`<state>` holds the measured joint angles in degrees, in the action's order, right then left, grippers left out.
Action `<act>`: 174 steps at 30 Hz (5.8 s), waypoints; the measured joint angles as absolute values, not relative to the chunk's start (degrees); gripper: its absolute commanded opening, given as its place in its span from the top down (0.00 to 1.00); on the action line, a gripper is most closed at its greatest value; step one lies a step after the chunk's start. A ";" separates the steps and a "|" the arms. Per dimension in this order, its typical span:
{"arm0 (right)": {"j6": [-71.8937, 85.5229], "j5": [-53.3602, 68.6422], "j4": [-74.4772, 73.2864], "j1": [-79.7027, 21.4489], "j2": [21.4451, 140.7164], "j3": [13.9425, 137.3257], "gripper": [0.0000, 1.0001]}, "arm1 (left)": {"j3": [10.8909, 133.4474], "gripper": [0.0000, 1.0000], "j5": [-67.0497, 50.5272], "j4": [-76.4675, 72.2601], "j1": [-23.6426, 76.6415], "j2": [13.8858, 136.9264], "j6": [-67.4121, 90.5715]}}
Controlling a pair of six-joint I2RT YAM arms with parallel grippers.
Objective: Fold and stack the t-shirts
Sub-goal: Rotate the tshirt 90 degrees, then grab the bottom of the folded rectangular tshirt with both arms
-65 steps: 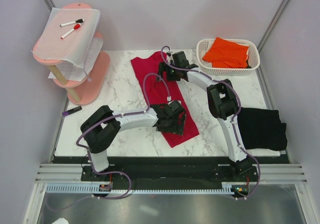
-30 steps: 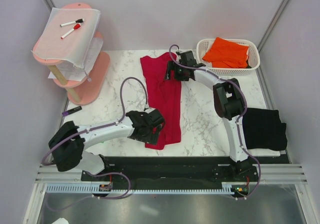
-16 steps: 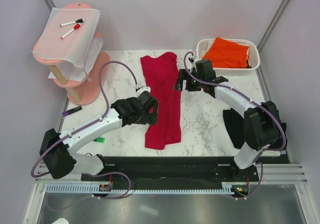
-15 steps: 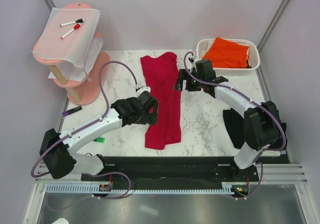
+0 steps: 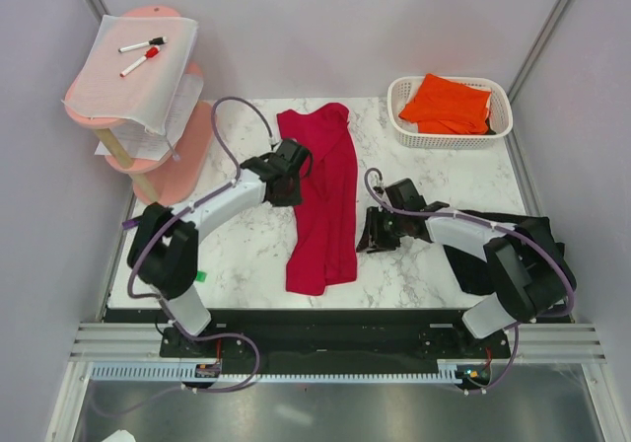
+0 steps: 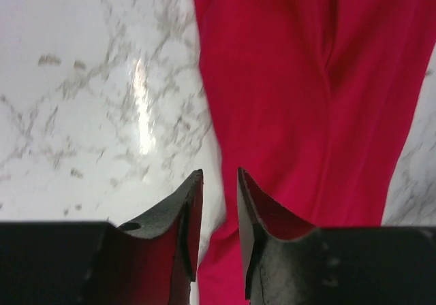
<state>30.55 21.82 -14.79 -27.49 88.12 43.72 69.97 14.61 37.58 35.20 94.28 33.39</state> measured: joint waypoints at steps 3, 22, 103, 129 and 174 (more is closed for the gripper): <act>32.16 23.24 -13.30 -28.03 87.50 42.50 0.55 | 77.54 0.62 12.75 36.12 32.75 101.65 31.99; 38.22 25.52 -8.25 -33.54 90.06 39.75 0.76 | 110.37 0.70 6.61 38.44 24.97 130.93 28.21; 37.82 27.16 -7.68 -43.03 98.63 49.82 0.66 | 59.57 0.64 1.67 29.69 25.21 93.67 27.07; 38.63 23.59 -6.61 -44.49 98.72 49.98 0.86 | 59.53 0.65 2.87 29.41 25.26 96.23 27.07; 39.09 13.74 -9.41 -46.09 90.06 43.83 0.38 | 58.37 0.50 4.08 28.99 27.92 97.80 27.03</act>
